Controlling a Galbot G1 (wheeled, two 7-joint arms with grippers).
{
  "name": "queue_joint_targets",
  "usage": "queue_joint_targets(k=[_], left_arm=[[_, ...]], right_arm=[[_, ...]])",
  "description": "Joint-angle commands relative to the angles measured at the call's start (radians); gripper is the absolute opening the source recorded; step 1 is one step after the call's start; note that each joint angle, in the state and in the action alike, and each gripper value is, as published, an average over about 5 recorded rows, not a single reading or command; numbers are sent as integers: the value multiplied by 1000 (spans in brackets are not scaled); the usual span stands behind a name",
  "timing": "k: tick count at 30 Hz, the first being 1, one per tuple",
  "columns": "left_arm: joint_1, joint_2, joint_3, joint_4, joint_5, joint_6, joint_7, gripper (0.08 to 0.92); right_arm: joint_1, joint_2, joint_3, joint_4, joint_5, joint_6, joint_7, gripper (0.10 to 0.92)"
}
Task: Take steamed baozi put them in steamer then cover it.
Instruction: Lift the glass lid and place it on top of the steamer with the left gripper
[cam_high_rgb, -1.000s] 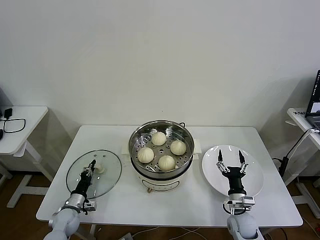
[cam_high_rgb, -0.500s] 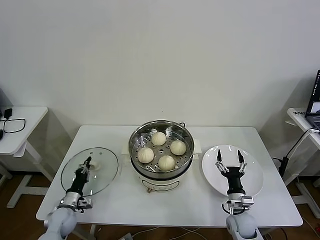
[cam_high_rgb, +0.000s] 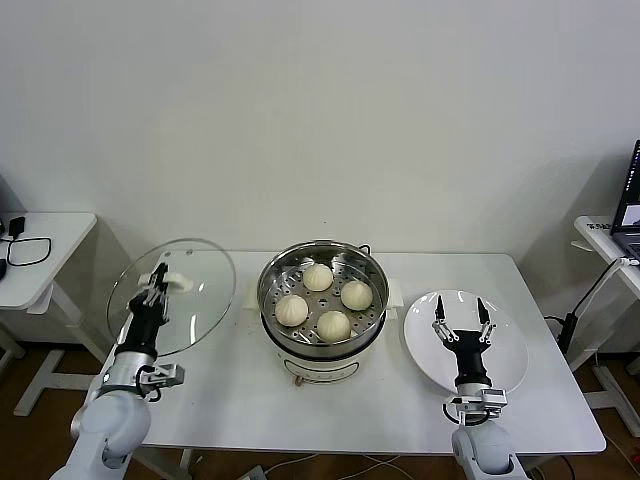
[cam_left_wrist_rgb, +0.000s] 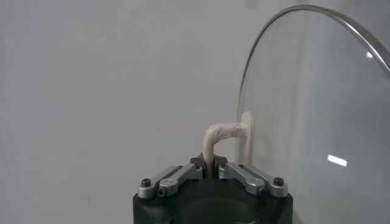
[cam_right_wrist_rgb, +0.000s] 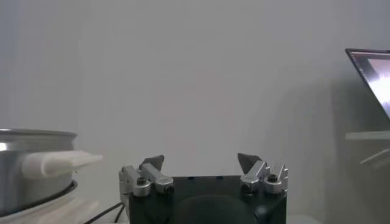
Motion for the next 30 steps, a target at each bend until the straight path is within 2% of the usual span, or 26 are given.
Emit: queue_joint_targets(k=[1, 7, 13, 22, 30], left_arm=[[-32, -12, 246, -381, 14, 252, 151, 193], [-126, -75, 476, -335, 82, 358, 218, 193], [-235, -152, 618, -236, 198, 453, 314, 193], [-317, -190, 682, -119, 357, 500, 429, 193], [-335, -258, 700, -46, 448, 501, 465, 193]], right_arm=[[-4, 0, 6, 7, -11, -15, 11, 823], [-4, 1, 15, 2, -22, -20, 17, 823], [-5, 8, 24, -5, -29, -20, 17, 823], [-6, 11, 41, -24, -34, -17, 16, 823], [-2, 13, 40, -32, -49, -36, 18, 823]])
